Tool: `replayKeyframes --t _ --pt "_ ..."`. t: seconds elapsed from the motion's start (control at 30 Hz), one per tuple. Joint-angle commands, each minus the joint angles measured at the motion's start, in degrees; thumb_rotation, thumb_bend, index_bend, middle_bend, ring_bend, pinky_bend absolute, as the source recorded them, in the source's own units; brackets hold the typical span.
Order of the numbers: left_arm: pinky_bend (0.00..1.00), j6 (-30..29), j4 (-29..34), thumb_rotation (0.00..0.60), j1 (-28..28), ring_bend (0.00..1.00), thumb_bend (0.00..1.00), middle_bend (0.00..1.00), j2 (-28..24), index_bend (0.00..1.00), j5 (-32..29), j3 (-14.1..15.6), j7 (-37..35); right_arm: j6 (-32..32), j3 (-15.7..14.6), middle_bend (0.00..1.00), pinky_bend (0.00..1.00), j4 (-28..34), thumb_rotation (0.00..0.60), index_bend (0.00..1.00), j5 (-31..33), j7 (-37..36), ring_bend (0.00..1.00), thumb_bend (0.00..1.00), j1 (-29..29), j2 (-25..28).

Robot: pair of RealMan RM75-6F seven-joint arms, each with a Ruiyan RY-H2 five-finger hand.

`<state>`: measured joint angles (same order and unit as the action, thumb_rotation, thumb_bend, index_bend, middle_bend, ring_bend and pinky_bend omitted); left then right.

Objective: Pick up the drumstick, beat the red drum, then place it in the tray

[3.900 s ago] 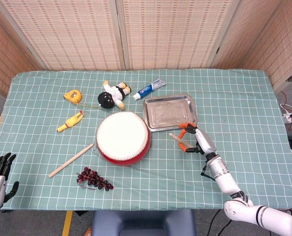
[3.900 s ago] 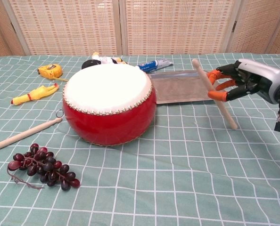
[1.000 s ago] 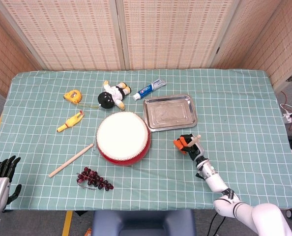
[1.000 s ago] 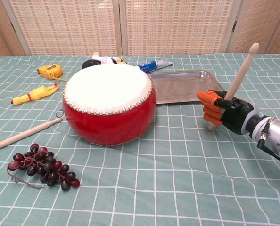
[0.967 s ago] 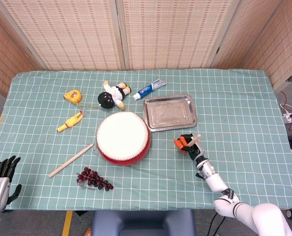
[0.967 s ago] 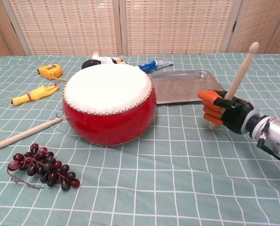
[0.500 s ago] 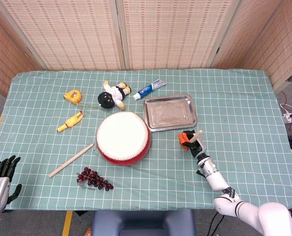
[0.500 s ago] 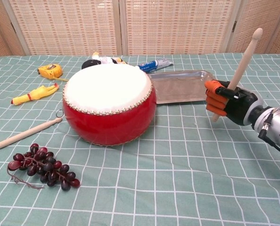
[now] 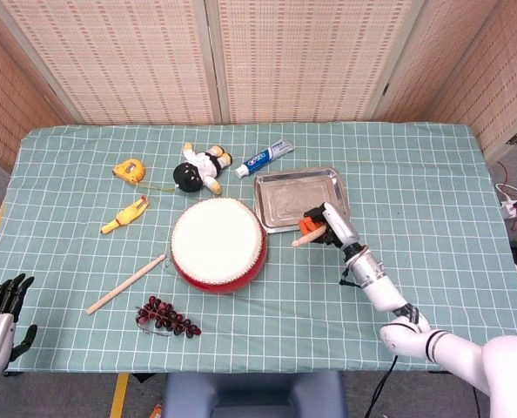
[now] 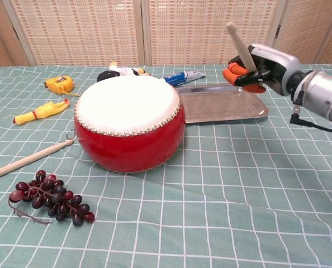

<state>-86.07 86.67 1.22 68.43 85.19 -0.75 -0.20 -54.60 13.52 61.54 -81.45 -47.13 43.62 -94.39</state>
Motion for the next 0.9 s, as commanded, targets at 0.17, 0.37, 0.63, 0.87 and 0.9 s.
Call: replayKeyframes --t 0.17,0.37,0.63,0.87,0.9 --pt "0.01 -0.6 -0.3 0.6 -0.4 0.0 0.36 0.01 -0.1 0.07 0.3 0.1 -0.7 12.7 5.3 0.97 1.0 11.5 0.6 1.0 16.9 42.4 1.0 0.61 11.0 7.4" --pt "0.01 -0.6 -0.7 0.6 -0.5 0.0 0.36 0.01 0.1 0.07 0.3 0.2 -1.2 14.0 4.9 0.97 1.0 10.0 0.6 1.0 29.0 56.0 1.0 0.61 14.8 5.1" --pt "0.01 -0.1 -1.2 0.6 -0.3 0.0 0.36 0.01 0.4 0.07 0.1 0.2 -1.6 11.3 1.6 0.97 1.0 4.1 0.6 1.0 37.0 71.0 1.0 0.61 19.3 0.3" --pt "0.01 0.5 -1.7 0.6 -0.1 0.0 0.36 0.01 0.8 0.07 0.1 0.3 -2.0 9.4 -0.9 0.97 1.0 0.1 0.6 1.0 39.2 80.0 1.0 0.61 21.3 -3.2" --pt "0.01 0.5 -1.8 0.6 -0.2 0.0 0.36 0.01 0.8 0.07 0.0 0.3 -2.1 9.0 -0.5 0.97 1.0 0.2 0.6 1.0 39.4 79.7 1.0 0.61 21.2 -3.4"
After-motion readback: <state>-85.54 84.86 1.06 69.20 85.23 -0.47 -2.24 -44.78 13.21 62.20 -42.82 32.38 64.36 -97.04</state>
